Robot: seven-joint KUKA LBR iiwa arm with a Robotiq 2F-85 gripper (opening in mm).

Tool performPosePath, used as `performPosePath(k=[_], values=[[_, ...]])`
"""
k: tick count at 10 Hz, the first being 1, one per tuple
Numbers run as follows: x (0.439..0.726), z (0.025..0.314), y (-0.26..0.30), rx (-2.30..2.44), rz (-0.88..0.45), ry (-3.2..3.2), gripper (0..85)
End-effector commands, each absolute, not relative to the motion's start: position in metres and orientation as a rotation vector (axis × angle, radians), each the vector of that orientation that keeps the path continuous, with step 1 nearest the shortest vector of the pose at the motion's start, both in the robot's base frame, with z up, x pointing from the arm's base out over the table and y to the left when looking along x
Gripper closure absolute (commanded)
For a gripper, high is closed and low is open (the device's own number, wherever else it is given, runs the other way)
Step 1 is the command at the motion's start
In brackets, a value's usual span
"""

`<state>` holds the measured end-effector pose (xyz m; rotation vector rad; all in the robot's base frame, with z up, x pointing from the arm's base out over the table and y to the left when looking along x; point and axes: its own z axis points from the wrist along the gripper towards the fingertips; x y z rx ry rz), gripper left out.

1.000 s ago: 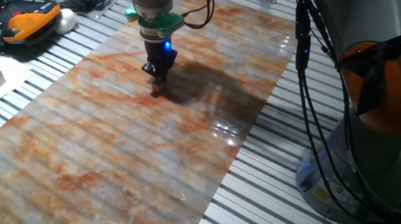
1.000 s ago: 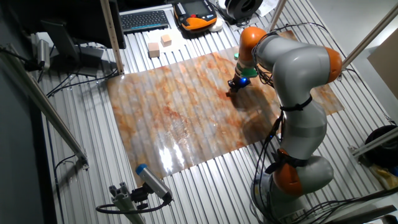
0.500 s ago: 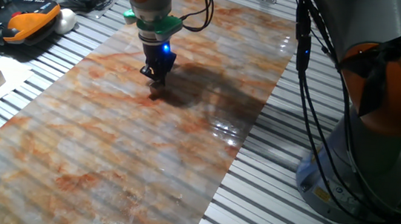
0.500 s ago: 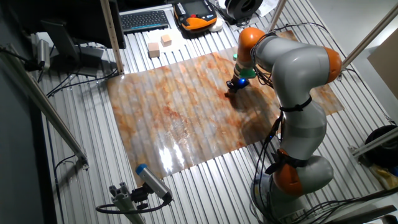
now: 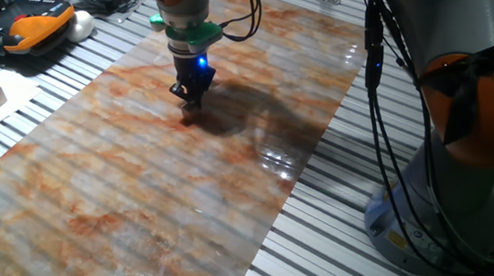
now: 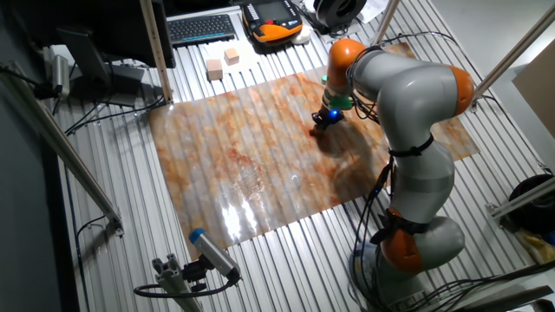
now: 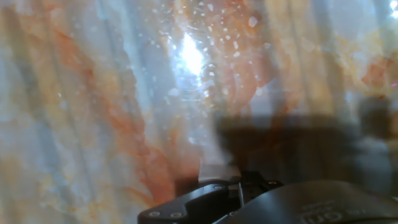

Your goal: Use the gripper to push the small block from left to right

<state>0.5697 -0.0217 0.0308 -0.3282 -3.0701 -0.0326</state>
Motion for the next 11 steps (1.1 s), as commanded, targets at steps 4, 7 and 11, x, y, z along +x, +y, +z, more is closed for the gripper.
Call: performPosePath(k=[4, 7, 11], values=[[0.572, 0.035, -0.010, -0.351, -0.008, -3.067, 85.0], [0.571, 0.032, -0.002, -0.372, -0.004, -3.065, 85.0], [0.571, 0.032, 0.003, -0.391, -0.029, -3.057, 85.0]])
